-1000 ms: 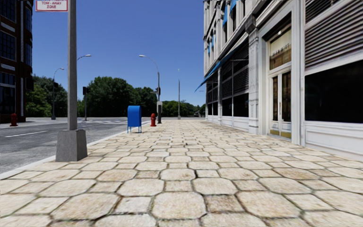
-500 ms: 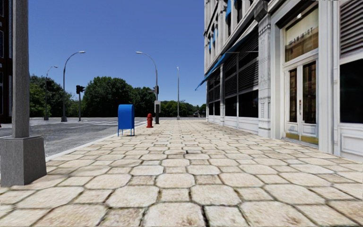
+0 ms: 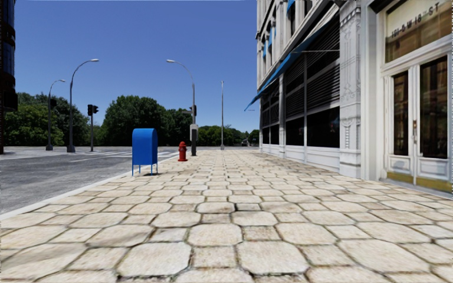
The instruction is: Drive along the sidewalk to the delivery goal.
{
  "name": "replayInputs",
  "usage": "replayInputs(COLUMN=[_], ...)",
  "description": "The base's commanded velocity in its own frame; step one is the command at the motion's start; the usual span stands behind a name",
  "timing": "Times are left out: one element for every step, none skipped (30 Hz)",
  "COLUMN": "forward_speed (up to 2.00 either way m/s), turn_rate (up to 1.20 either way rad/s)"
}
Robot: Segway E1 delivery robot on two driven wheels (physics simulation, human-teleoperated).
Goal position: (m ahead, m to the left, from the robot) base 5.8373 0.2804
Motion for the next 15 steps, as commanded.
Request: replayInputs(forward_speed=[1.98, 1.97, 1.97, 1.97, 1.97, 1.97, 1.97, 1.96, 1.94, 1.93, 1.93, 1.93, 1.93, 1.93, 1.92], turn_rate=[0.00, 0.08, 0.08, 0.30, 0.40, 0.41, 0.41, 0.35, 0.00, 0.00, 0.00, 0.00, 0.00, 0.00, 0.00])
